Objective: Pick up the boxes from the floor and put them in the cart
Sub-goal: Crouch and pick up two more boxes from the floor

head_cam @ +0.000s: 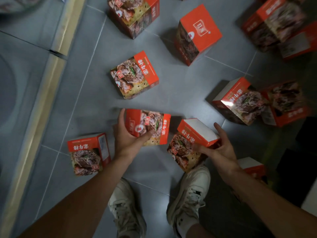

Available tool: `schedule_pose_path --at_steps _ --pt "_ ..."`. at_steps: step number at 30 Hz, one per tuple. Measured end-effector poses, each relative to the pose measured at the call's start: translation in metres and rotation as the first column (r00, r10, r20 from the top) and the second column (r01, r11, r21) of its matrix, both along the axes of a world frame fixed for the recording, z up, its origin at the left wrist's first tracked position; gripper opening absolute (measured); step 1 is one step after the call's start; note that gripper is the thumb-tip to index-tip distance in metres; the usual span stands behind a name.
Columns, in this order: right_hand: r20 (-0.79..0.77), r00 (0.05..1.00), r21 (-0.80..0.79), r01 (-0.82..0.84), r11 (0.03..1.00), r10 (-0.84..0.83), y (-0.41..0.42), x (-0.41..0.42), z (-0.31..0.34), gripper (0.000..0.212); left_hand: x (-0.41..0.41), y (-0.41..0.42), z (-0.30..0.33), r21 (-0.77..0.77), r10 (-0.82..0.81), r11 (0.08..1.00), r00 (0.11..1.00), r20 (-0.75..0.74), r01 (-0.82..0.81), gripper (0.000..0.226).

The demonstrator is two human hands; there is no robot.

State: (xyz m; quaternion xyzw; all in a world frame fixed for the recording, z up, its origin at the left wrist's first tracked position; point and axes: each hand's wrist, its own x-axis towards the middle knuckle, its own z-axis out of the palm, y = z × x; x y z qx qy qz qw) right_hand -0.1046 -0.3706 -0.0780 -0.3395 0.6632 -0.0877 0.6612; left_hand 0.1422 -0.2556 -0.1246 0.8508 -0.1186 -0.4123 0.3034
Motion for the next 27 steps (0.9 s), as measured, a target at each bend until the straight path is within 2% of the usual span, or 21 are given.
schedule_pose_path --at_steps 2,4,6,9,14,17,20,24,27 --pt "-0.003 1.000 -0.023 -0.003 1.000 0.003 -0.002 0.001 0.027 0.111 0.002 -0.006 0.025 0.092 -0.114 0.990 0.991 0.072 0.107 0.121" --pt "-0.002 1.000 -0.054 -0.008 0.999 0.008 -0.007 0.003 0.062 0.113 0.008 -0.013 0.056 0.117 -0.178 0.980 0.976 0.128 0.163 0.109" --pt "-0.002 0.999 -0.108 -0.036 0.994 0.036 -0.013 0.008 0.099 0.105 0.014 -0.016 0.090 0.110 -0.220 0.973 0.963 0.155 0.205 0.103" --pt "-0.011 0.998 -0.212 -0.062 0.975 0.061 -0.026 0.018 0.173 0.093 0.025 -0.025 0.160 0.003 -0.264 0.963 0.944 0.197 0.268 0.101" --pt "-0.018 0.997 -0.361 -0.079 0.929 0.078 -0.045 0.042 0.319 0.103 0.045 -0.052 0.314 -0.074 -0.297 0.942 0.916 0.270 0.328 0.107" --pt "-0.043 0.986 -0.468 -0.163 0.869 0.162 -0.049 0.047 0.408 0.113 0.056 -0.071 0.412 -0.098 -0.312 0.925 0.881 0.355 0.367 0.107" --pt "-0.046 0.974 -0.542 -0.212 0.813 0.224 -0.049 0.053 0.500 0.104 0.065 -0.083 0.509 -0.154 -0.302 0.908 0.863 0.404 0.390 0.102" --pt "-0.042 0.985 -0.646 -0.155 0.748 0.168 -0.040 0.060 0.616 0.091 0.075 -0.087 0.628 -0.212 -0.281 0.890 0.854 0.438 0.403 0.102" --pt "-0.049 0.982 -0.696 -0.166 0.699 0.184 -0.036 0.057 0.676 0.093 0.082 -0.083 0.703 -0.273 -0.258 0.859 0.828 0.499 0.432 0.101"
